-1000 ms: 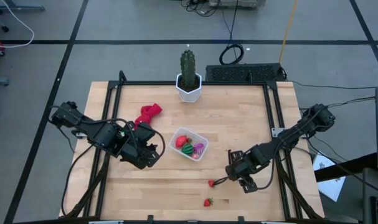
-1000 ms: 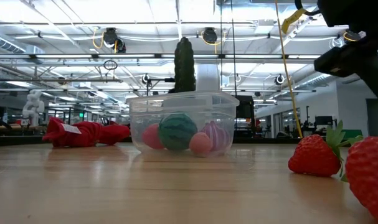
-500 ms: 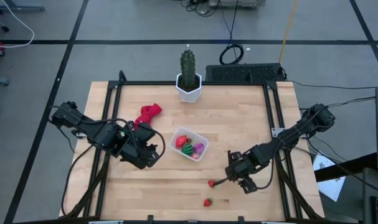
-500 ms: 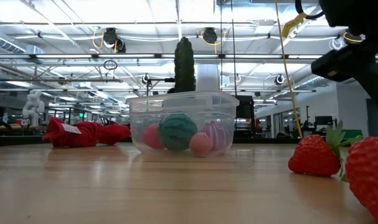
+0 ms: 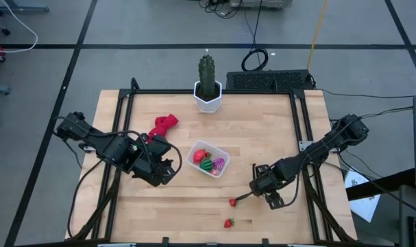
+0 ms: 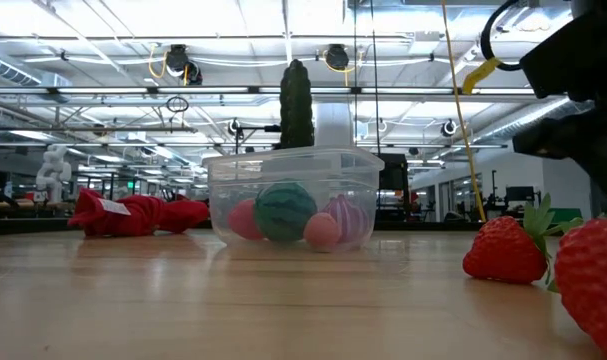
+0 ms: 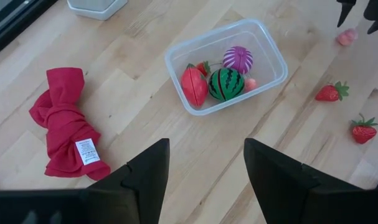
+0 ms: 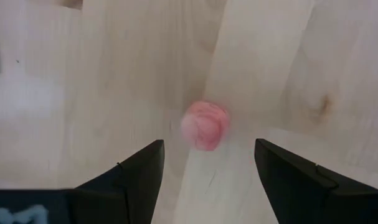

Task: Pick and placing Produce into tupperware
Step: Put the pink peach into the transparent container

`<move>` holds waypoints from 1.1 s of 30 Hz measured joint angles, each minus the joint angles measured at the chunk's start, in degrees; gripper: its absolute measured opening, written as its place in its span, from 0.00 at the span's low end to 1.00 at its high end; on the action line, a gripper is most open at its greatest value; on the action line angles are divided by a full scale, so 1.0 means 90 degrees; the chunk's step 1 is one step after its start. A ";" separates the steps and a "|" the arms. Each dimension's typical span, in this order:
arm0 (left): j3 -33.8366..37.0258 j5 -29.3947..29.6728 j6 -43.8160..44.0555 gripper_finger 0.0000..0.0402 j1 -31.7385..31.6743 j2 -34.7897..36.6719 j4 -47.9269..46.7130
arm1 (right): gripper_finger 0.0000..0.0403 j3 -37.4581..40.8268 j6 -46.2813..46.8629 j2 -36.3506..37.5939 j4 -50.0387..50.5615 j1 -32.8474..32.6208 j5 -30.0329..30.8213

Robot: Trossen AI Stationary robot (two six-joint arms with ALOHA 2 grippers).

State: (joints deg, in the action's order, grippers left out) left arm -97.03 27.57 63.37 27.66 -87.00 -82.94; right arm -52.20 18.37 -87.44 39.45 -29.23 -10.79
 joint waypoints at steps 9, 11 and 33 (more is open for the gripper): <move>0.0000 0.0005 -0.0005 0.52 -0.0082 0.0000 0.0002 | 0.60 0.0350 0.0051 0.0000 -0.0777 0.0000 -0.0005; 0.0000 0.0005 -0.0009 0.52 -0.0106 0.0000 0.0002 | 0.60 0.0472 0.0072 0.0000 -0.1004 0.0000 -0.0004; 0.0000 -0.0027 -0.0190 0.52 -0.0362 0.0000 0.0005 | 0.60 0.0842 -0.0338 0.0000 -0.1479 0.0000 -0.0007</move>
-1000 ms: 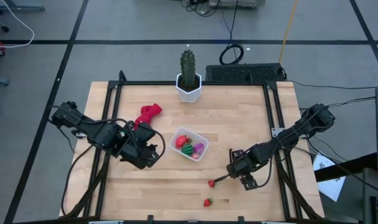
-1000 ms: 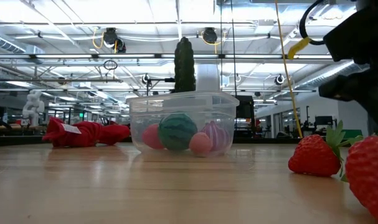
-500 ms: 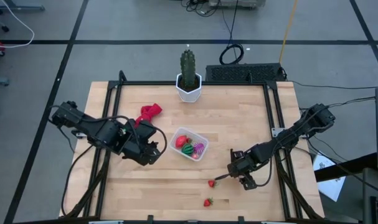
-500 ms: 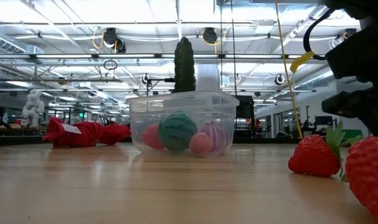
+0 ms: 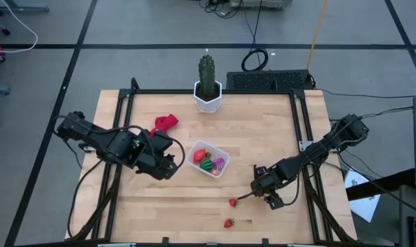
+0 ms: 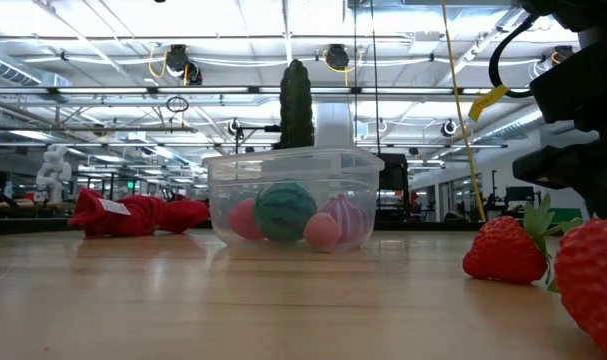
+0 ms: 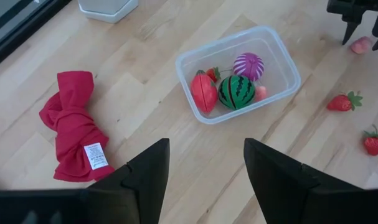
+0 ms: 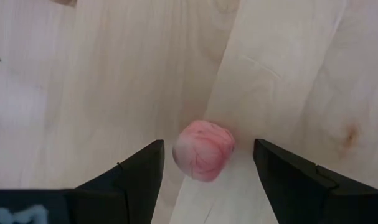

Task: Pick and placing Produce into tupperware
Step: Put the pink peach into the transparent container

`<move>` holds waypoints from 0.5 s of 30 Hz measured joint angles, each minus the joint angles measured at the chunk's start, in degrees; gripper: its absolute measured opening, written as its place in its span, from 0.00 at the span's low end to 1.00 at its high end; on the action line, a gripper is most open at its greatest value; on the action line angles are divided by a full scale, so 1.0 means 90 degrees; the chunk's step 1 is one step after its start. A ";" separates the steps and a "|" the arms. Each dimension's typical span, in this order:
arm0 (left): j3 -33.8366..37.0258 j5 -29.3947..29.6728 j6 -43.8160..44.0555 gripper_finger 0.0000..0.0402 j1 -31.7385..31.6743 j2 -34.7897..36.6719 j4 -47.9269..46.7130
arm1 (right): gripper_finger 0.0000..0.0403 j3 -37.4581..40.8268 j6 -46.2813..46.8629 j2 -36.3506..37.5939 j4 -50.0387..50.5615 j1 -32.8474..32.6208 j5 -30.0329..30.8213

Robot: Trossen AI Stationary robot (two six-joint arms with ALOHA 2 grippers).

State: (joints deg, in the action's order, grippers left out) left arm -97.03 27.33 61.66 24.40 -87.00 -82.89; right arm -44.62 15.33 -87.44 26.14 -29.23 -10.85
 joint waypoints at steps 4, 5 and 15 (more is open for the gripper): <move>0.0000 -0.0009 0.0001 0.52 -0.0002 0.0000 -0.0001 | 0.60 0.0000 -0.0008 0.0000 -0.0021 0.0000 0.0010; 0.0000 -0.0009 0.0002 0.52 -0.0002 0.0000 -0.0001 | 0.60 0.0000 -0.0024 0.0000 -0.0026 0.0000 0.0010; 0.0000 -0.0026 0.0011 0.52 -0.0002 0.0000 0.0000 | 0.60 -0.0005 0.0046 -0.0046 -0.0050 0.0000 0.0050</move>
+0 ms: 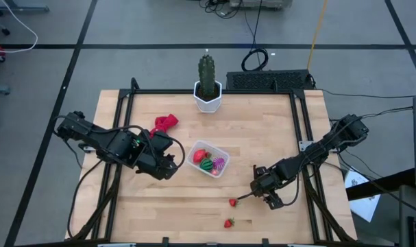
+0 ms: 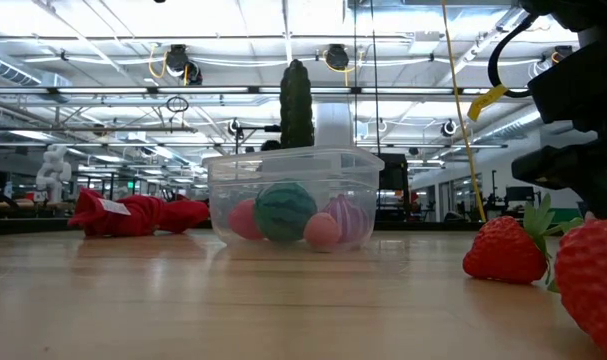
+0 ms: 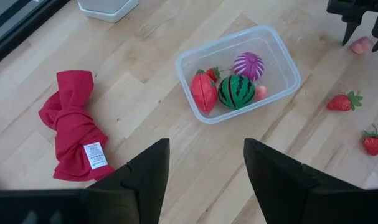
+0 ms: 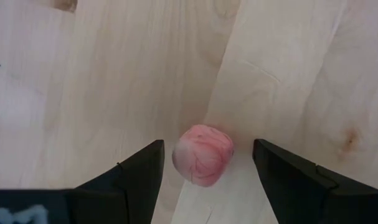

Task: Pick and placing Produce into tupperware
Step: Put the pink peach into the transparent container

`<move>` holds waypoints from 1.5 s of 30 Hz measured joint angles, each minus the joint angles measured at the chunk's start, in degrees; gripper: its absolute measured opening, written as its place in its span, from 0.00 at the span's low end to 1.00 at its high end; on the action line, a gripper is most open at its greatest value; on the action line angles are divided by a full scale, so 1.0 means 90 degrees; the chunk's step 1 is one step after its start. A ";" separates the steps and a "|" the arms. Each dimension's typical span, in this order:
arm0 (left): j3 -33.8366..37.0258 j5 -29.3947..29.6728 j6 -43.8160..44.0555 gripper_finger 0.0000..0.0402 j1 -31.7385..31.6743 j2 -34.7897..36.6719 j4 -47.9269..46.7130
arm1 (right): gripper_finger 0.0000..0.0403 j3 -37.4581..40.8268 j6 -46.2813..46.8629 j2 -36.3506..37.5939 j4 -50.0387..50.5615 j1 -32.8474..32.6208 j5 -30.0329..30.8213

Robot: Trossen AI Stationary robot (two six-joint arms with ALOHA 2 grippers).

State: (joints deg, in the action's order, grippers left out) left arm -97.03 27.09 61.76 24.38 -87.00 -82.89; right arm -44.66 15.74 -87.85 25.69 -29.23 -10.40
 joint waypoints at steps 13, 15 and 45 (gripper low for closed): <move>0.0000 -0.0006 0.0000 0.52 0.0001 0.0000 0.0002 | 0.59 0.0175 0.0205 -0.0012 -0.0187 0.0121 0.0101; 0.0000 -0.0008 0.0000 0.52 0.0002 0.0000 0.0002 | 0.57 0.0175 0.0250 -0.0015 -0.0173 0.0121 0.0133; 0.0000 -0.0017 -0.0047 0.52 0.0002 0.0000 0.0002 | 0.26 0.0210 0.0971 0.0304 0.0138 0.0203 0.0154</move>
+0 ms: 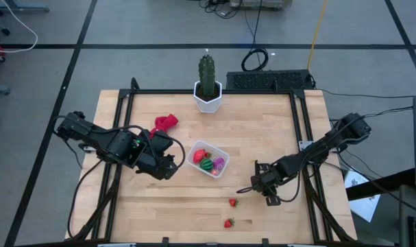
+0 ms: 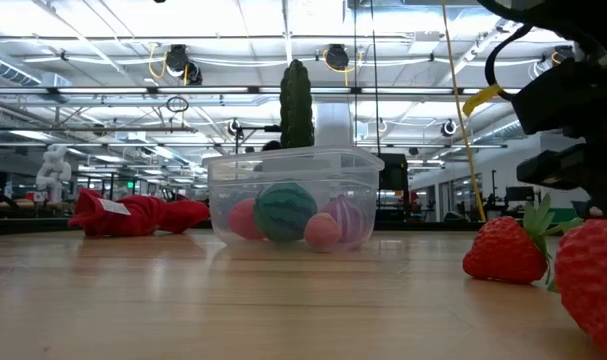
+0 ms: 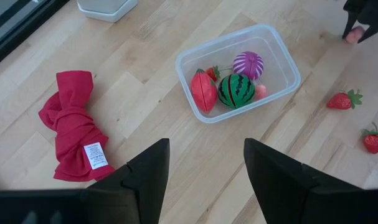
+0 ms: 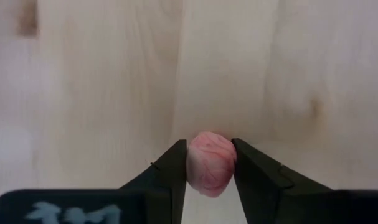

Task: Pick and placing Produce into tupperware
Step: Put the pink peach into the transparent container

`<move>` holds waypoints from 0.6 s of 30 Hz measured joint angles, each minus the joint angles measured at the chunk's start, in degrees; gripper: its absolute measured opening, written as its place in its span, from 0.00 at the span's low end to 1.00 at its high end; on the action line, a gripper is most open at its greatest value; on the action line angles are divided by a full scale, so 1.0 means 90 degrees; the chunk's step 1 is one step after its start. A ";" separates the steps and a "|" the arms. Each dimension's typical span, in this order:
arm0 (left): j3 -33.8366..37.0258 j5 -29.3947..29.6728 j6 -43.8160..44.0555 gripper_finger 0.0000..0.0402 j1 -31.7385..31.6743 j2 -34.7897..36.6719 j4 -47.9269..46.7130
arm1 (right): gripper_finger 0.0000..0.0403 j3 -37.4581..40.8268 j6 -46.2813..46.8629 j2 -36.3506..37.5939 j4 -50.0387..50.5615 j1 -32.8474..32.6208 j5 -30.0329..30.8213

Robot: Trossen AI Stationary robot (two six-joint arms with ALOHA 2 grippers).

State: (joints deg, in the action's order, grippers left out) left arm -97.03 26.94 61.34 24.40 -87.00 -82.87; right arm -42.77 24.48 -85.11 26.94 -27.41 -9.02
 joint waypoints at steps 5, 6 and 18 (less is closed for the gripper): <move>0.0000 0.0000 -0.0014 0.52 0.0000 0.0000 0.0000 | 0.26 -0.0351 -0.0069 0.0169 0.0449 0.0040 0.0000; 0.0000 0.0000 -0.0014 0.52 0.0000 0.0000 0.0000 | 0.26 -0.0450 -0.0127 0.0169 0.0516 0.0042 0.0000; 0.0000 0.0002 0.0050 0.52 0.0000 0.0000 -0.0005 | 0.25 -0.2645 -0.1253 0.0089 0.0699 0.0687 0.0369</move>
State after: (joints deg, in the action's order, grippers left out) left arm -97.03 26.96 61.79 24.40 -87.00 -82.91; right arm -66.58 13.20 -84.31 33.23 -21.23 -5.69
